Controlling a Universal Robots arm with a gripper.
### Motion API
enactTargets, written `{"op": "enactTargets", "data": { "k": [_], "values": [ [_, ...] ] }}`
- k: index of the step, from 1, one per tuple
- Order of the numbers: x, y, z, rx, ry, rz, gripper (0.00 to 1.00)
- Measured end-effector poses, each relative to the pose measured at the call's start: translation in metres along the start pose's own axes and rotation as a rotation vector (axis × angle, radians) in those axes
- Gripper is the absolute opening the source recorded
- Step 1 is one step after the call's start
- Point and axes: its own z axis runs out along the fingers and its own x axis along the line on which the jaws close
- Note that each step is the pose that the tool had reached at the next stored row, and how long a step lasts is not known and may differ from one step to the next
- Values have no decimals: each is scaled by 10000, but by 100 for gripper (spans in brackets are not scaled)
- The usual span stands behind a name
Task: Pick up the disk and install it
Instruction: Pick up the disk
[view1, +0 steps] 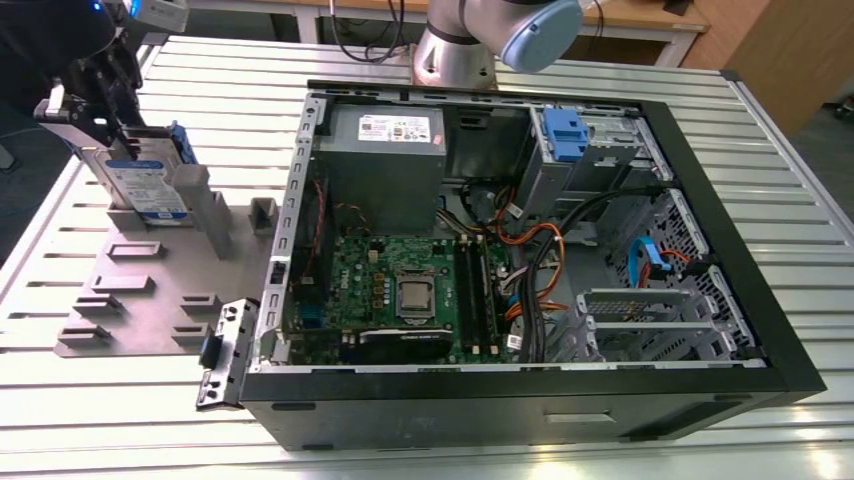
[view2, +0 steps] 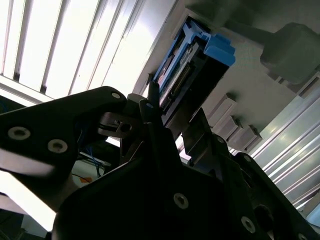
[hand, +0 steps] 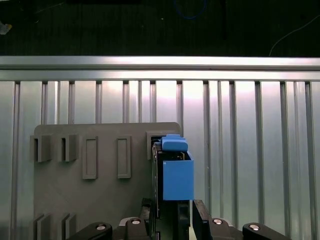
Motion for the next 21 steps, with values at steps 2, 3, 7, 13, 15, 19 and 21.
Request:
{"op": "enactTargets", "data": {
  "k": [2,3,7,13,15,19,21],
  "values": [
    [0,0,0,0,0,-1,44],
    [0,0,0,0,0,0,44],
    [0,-1,0,0,0,0,36],
    [0,-1,0,0,0,0,36],
    [2,-2,0,-1,0,0,36],
    [20,-2,-1,0,0,1,36],
    [21,-2,-1,0,0,1,36]
  ]
}}
